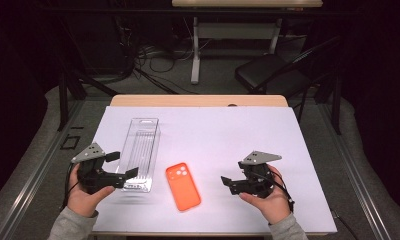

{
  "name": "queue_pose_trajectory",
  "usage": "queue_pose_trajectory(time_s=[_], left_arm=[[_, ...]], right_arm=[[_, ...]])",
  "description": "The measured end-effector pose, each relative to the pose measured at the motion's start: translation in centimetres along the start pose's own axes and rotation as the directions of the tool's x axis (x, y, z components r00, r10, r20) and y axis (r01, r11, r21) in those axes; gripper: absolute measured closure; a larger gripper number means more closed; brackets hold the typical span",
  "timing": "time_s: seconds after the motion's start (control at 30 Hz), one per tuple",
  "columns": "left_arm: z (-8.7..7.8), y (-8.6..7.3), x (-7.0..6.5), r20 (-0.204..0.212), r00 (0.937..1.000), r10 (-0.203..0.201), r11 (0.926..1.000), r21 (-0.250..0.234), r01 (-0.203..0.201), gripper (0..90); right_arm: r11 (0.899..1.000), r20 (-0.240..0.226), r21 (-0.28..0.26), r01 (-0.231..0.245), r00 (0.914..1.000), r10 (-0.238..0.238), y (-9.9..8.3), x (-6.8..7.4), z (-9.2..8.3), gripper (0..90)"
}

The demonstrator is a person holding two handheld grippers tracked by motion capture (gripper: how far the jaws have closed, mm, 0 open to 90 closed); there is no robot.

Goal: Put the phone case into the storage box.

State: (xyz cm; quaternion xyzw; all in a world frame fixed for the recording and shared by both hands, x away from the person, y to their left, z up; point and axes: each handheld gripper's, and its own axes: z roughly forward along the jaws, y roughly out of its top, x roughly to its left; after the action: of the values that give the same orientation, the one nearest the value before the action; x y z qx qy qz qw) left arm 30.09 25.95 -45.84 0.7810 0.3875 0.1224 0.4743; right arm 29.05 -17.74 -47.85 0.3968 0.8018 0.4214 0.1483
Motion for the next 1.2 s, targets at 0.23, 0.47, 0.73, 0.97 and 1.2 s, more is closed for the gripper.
queue_pose_trajectory(time_s=[0.23, 0.47, 0.73, 0.97, 1.2], left_arm=[[0.7, 0.6, 0.1, 0.0, 1.0, -0.01, 0.9997, 0.024, 0.01, 13.8], [1.7, 2.2, -0.2, -0.021, 0.9998, -0.001, 0.9993, 0.038, 0.001, 15.6], [2.6, 3.3, -0.2, -0.045, 0.9989, -0.015, 0.9983, 0.055, 0.017, 16.6], [2.9, 4.3, 0.2, -0.059, 0.9978, -0.03, 0.9978, 0.057, 0.033, 16.6], [2.5, 3.7, 0.6, -0.067, 0.9974, -0.027, 0.998, 0.056, 0.031, 16.6]], right_arm=[[1.0, -0.015, 0.03, 0.008, 0.9999, -0.008, 0.6, -0.1, 1.2, 30.6], [0.993, -0.028, 0.114, 0.008, 0.9996, -0.004, 2.3, 0.9, 3.2, 38.4], [0.99, -0.034, 0.136, 0.026, 0.9992, -0.021, 3.8, 1.2, 4.4, 41.2], [0.986, -0.069, 0.164, 0.041, 0.9971, -0.03, 5.0, 1.8, 5.3, 43.7], [0.985, -0.104, 0.171, 0.03, 0.9945, -0.012, 5.2, 2.3, 6.5, 46.2]])
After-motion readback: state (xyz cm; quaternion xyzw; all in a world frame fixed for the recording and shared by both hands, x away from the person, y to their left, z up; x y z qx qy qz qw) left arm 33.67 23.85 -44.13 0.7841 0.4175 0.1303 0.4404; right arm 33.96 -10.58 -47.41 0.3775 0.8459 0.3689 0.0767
